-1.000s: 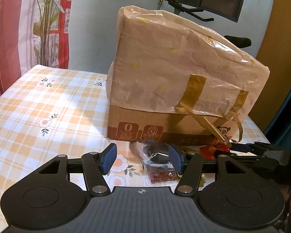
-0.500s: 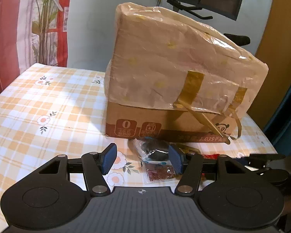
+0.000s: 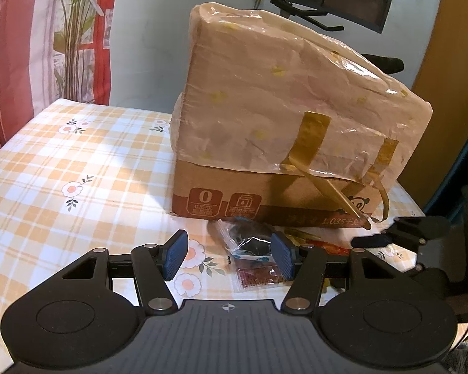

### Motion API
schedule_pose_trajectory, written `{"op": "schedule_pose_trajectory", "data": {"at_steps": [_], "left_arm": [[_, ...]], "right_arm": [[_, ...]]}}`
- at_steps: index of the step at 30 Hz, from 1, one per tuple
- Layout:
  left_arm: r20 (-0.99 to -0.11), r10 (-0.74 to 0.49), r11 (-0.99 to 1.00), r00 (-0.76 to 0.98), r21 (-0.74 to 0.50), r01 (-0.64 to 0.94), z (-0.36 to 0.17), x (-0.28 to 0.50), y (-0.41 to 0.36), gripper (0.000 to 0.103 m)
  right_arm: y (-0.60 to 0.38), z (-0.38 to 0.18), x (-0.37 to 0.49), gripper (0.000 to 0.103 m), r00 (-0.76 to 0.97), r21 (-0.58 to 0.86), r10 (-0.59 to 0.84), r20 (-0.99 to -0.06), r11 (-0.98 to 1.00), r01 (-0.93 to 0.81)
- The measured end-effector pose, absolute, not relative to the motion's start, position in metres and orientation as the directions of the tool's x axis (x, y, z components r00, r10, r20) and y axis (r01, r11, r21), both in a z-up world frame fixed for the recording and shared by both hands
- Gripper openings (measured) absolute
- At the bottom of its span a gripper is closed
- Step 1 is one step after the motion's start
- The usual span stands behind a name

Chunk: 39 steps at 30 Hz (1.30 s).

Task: Organize snacks
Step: 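Grasp the red packet with the right tool while the left tool reaches the dark round packet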

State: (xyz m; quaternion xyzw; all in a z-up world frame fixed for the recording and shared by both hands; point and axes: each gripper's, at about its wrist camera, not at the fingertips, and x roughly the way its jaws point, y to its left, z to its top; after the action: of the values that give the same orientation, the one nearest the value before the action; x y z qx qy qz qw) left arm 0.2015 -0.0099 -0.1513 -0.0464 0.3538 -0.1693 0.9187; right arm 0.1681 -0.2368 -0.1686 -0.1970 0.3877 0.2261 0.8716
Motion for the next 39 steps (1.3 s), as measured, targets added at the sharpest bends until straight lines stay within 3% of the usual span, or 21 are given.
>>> {"op": "schedule_pose_trajectory", "data": {"at_steps": [9, 13, 18, 21, 31, 37, 39], "left_arm": [[-0.646, -0.347, 0.938, 0.680, -0.220, 0.269, -0.155, 0.204, -0.006, 0.061], [-0.656, -0.354, 0.934, 0.667, -0.223, 0.278, -0.158, 0.205, -0.009, 0.061], [-0.676, -0.358, 0.933, 0.645, -0.227, 0.280, -0.165, 0.208, -0.012, 0.061], [-0.689, -0.357, 0.933, 0.631, -0.224, 0.282, -0.169, 0.208, -0.014, 0.061], [-0.713, -0.342, 0.937, 0.612, -0.207, 0.282, -0.174, 0.209, -0.020, 0.061], [-0.730, -0.338, 0.936, 0.594, -0.197, 0.291, -0.178, 0.211, -0.024, 0.061], [-0.734, -0.337, 0.936, 0.589, -0.195, 0.292, -0.179, 0.212, -0.025, 0.061]], "right_arm": [[-0.246, -0.172, 0.193, 0.065, 0.567, 0.009, 0.333, -0.754, 0.867, -0.498], [-0.254, -0.176, 0.183, 0.063, 0.616, 0.069, 0.350, -0.706, 0.899, -0.431], [-0.253, -0.181, 0.160, 0.042, 0.701, 0.065, 0.305, -0.644, 0.935, -0.347], [-0.249, -0.180, 0.151, 0.034, 0.738, 0.017, 0.260, -0.623, 0.947, -0.319], [-0.251, -0.183, 0.152, 0.034, 0.753, 0.011, 0.261, -0.604, 0.948, -0.319], [-0.258, -0.181, 0.149, 0.030, 0.769, 0.034, 0.262, -0.583, 0.954, -0.299], [-0.259, -0.181, 0.149, 0.024, 0.771, 0.040, 0.262, -0.580, 0.955, -0.294]]}}
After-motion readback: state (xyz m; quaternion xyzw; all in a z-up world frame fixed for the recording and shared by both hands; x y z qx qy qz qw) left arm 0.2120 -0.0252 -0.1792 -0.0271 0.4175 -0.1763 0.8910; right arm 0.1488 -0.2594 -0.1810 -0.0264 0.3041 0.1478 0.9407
